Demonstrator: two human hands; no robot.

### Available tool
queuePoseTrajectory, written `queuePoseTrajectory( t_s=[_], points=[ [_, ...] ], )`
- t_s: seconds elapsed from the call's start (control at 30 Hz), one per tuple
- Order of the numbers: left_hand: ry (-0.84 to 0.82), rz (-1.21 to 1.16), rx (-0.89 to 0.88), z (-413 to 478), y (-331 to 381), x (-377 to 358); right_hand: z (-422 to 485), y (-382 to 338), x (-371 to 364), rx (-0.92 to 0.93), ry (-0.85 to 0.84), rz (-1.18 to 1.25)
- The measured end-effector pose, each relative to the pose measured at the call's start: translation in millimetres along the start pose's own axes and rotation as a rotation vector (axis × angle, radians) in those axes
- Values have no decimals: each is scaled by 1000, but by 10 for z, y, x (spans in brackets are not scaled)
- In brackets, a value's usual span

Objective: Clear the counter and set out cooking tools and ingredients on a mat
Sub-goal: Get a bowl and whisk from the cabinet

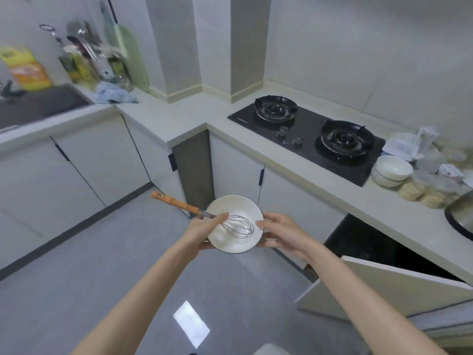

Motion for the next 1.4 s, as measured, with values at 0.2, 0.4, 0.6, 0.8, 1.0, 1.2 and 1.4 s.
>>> queuePoseTrajectory(
  t_s=[0.2, 0.4, 0.6, 0.8, 1.0, 1.2, 1.4],
  points=[
    [68, -78, -21, 175, 360, 1297, 715, -561, -1184, 22, -95, -107],
    [158, -143, -62, 230, 600, 2617, 1251, -977, -2443, 52, -247, -165],
    [300, -284, -128, 126, 694, 3894, 1740, -1306, -3765, 53, -441, -206],
    [484, -428, -145, 139, 726, 5056, 2205, -1614, -4963, 65, -615, -284],
    [658, -510, -214, 290, 939, 6036, 2797, -1951, -6022, 69, -747, -350],
    [782, -630, -252, 465, 1305, 7028, 3377, -2508, -7187, 94, -906, -431],
    [880, -682, -313, 536, 1676, 7894, 3710, -2985, -8205, 141, -1013, -493]
  ],
)
Point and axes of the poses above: each hand's wrist, its own z-axis towards the middle knuckle, its own x-axis out of the back of the hand, y = z × x, the point moved 8 cm from there along z, towards the middle knuckle, and after that the axes turned 8 degrees about -z, right-handed, at the moved point
